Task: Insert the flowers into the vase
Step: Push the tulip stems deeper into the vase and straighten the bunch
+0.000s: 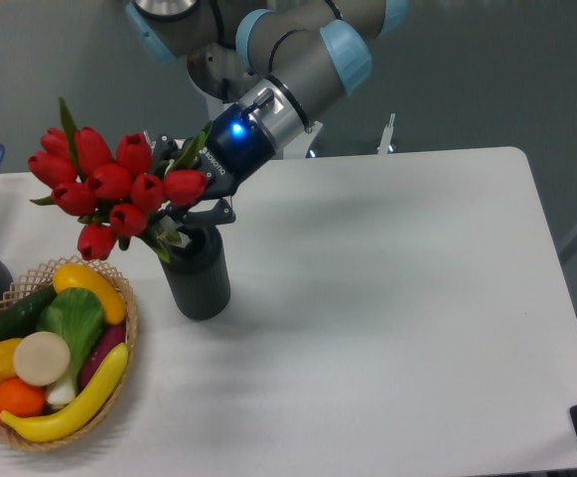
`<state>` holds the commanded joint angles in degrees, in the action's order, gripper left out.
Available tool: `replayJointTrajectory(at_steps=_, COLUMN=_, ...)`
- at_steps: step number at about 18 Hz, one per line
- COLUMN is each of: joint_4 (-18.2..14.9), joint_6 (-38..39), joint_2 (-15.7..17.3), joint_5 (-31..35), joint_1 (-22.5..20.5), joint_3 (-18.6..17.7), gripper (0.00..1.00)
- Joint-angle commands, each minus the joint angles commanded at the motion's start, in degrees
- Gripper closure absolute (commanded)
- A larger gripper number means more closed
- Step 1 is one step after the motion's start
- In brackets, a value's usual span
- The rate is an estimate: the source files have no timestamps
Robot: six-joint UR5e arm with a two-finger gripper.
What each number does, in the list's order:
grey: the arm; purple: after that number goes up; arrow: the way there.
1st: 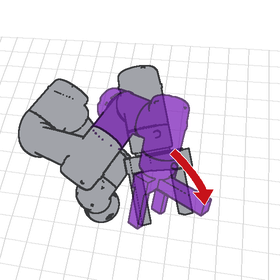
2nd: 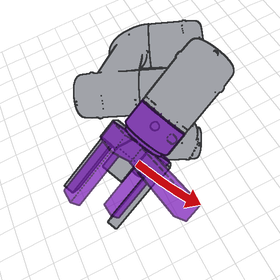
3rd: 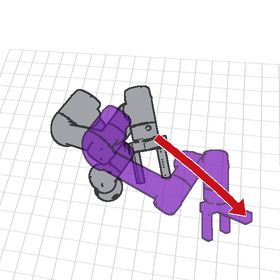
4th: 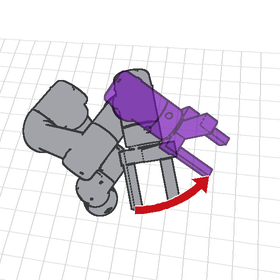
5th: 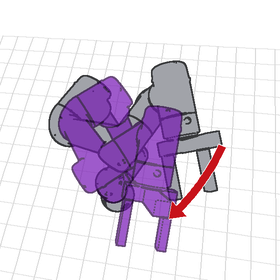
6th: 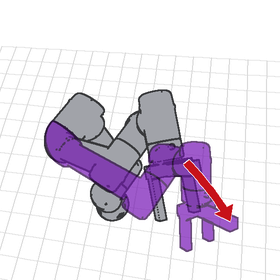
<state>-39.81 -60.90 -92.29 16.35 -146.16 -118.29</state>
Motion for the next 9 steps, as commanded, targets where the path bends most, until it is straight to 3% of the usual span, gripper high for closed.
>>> replayJointTrajectory(at_steps=7, joint_4=0.00, joint_6=-9.75, joint_2=-0.35, joint_5=0.17, joint_1=0.00, joint_3=-4.39, gripper=0.97)
replayJointTrajectory(at_steps=9, joint_4=-0.09, joint_6=-15.01, joint_2=-0.35, joint_5=0.26, joint_1=-0.70, joint_3=-7.38, gripper=0.96)
